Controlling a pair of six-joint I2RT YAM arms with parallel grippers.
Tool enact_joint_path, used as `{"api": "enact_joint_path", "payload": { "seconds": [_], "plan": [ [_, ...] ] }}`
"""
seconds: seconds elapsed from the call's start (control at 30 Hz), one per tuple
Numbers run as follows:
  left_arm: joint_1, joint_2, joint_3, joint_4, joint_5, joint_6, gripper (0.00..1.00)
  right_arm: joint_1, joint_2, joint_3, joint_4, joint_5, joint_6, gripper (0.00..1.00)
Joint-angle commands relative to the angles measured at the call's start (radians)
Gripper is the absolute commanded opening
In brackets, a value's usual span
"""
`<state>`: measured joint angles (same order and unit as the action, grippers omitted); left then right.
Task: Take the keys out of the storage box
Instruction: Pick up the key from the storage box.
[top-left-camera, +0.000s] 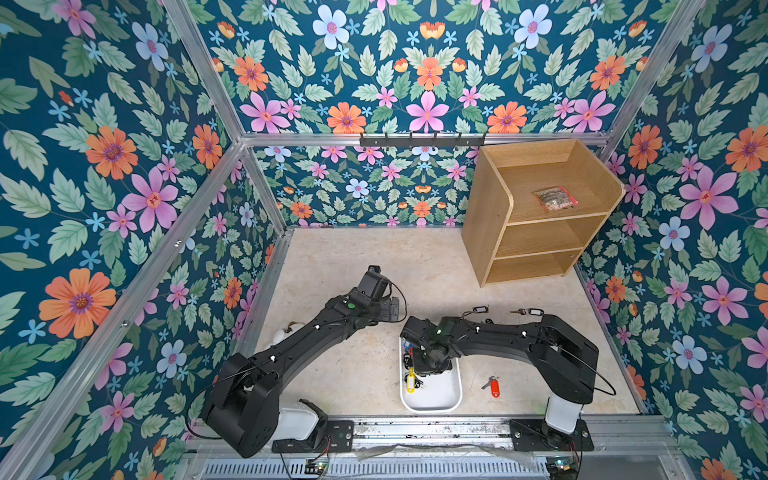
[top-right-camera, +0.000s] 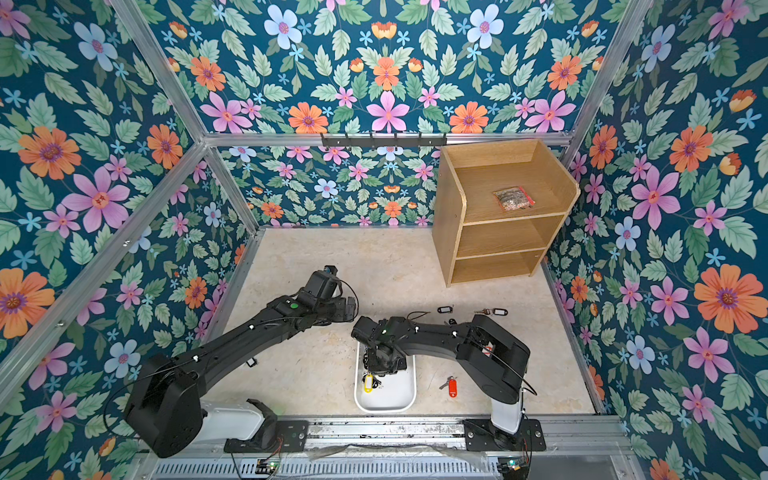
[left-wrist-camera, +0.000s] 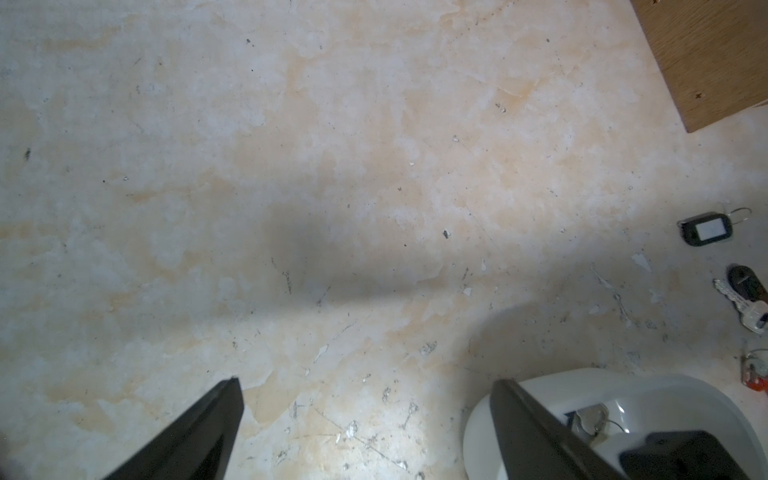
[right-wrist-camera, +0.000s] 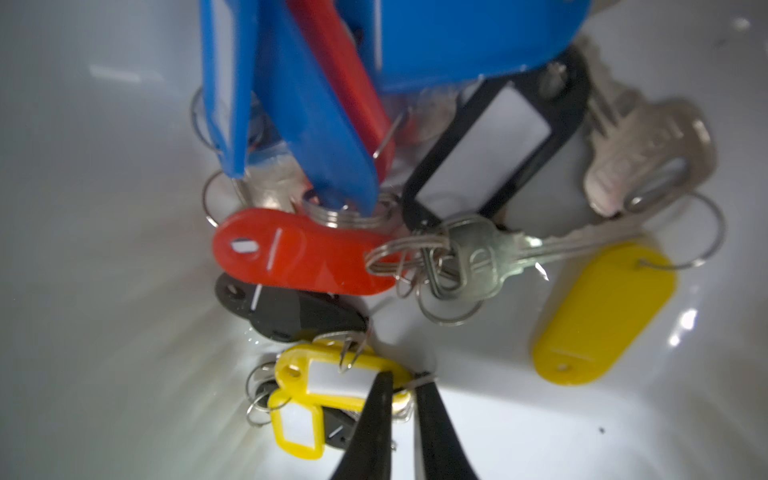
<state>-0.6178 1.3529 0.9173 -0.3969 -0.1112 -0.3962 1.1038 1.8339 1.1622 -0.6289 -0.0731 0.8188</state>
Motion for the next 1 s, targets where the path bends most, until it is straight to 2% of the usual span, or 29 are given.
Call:
{"api": "enact_joint_path", "payload": {
  "seconds": [0.0, 0.07, 0.63, 0.83, 0.97],
  "plan": [
    [-0.001, -0.005, 0.006, -0.002, -0.011, 0.000, 0.99, 0.000, 0.007, 0.003, -0.033, 0.035, -0.006, 0.08],
    [-0.001, -0.005, 0.007, -0.002, -0.011, 0.000, 0.99, 0.001, 0.005, 0.010, -0.048, 0.051, -0.005, 0.00],
    [-0.007, -0.003, 0.006, -0.003, -0.016, 0.002, 0.99, -0.001, -0.101, 0.040, -0.152, 0.143, 0.010, 0.00],
    [-0.008, -0.003, 0.008, -0.003, -0.017, 0.002, 0.99, -0.020, -0.221, 0.065, -0.259, 0.215, 0.014, 0.00],
    [-0.009, -0.002, 0.008, -0.003, -0.015, 0.002, 0.99, -0.072, -0.331, 0.050, -0.342, 0.271, 0.021, 0.00]
  ]
}}
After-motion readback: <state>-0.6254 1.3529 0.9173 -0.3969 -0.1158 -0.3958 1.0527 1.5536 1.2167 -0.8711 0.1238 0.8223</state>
